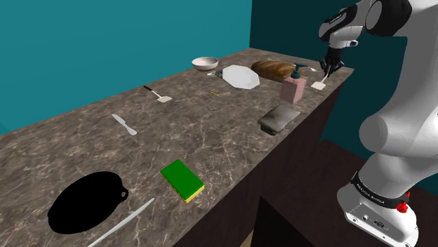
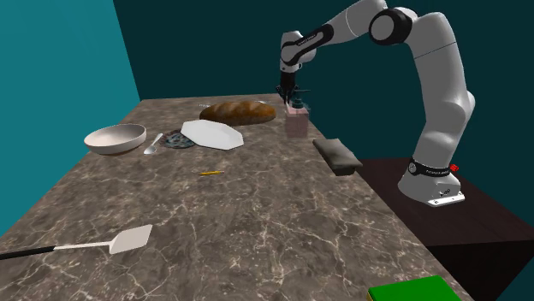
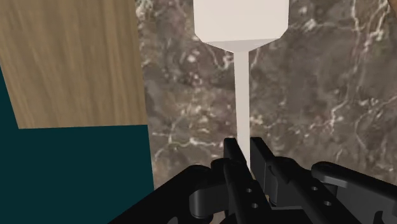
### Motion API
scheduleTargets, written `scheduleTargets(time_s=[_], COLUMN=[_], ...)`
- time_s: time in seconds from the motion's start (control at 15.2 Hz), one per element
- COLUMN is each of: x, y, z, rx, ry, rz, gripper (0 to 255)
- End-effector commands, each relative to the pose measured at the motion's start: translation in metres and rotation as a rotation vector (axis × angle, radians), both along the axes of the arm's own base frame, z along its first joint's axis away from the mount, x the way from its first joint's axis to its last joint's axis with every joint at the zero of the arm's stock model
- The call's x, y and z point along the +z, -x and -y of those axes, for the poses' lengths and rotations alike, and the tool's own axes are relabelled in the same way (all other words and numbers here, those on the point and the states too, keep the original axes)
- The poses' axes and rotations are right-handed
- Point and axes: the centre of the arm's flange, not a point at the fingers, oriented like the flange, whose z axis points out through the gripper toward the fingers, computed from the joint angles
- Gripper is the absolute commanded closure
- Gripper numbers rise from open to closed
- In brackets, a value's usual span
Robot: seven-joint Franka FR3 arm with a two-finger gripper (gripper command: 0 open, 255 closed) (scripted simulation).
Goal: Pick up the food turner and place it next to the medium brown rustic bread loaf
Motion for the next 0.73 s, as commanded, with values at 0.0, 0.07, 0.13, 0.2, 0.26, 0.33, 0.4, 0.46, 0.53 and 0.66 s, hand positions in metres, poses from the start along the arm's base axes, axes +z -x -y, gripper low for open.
scheduleTargets(time_s=[0.0, 0.07, 0.13, 0.2, 0.26, 0.33, 0.4, 0.46, 0.53, 0.66], x=[-0.0110, -0.0110, -0.0110, -0.0110, -0.0110, -0.0110, -0.0110, -0.0110, -0.0110, -0.0110], y=[0.0009, 0.0009, 0.0009, 0.0009, 0.0009, 0.0009, 0.0009, 0.0008, 0.0008, 0.0008], z=[0.0009, 0.0009, 0.0009, 0.0009, 0.0009, 0.0009, 0.0009, 0.0010, 0.0010, 0.0010], rx=[0.000, 0.000, 0.000, 0.000, 0.000, 0.000, 0.000, 0.000, 0.000, 0.000], ry=[0.000, 0.000, 0.000, 0.000, 0.000, 0.000, 0.000, 0.000, 0.000, 0.000], rz=[0.000, 0.000, 0.000, 0.000, 0.000, 0.000, 0.000, 0.000, 0.000, 0.000], gripper=[255, 255, 255, 255, 255, 255, 255, 255, 255, 0])
